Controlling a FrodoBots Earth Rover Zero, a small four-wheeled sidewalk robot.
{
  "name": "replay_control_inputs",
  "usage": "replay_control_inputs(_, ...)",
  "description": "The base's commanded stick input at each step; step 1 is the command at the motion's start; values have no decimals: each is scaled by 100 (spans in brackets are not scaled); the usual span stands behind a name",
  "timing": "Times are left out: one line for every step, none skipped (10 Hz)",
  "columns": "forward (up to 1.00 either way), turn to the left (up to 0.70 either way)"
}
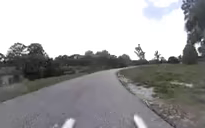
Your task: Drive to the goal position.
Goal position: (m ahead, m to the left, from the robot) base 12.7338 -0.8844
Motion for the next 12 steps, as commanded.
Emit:
replay_control_inputs(85, 0)
replay_control_inputs(85, 0)
replay_control_inputs(85, 0)
replay_control_inputs(85, 0)
replay_control_inputs(85, 0)
replay_control_inputs(85, 0)
replay_control_inputs(85, 0)
replay_control_inputs(85, 0)
replay_control_inputs(85, 0)
replay_control_inputs(85, 0)
replay_control_inputs(85, 0)
replay_control_inputs(85, 0)
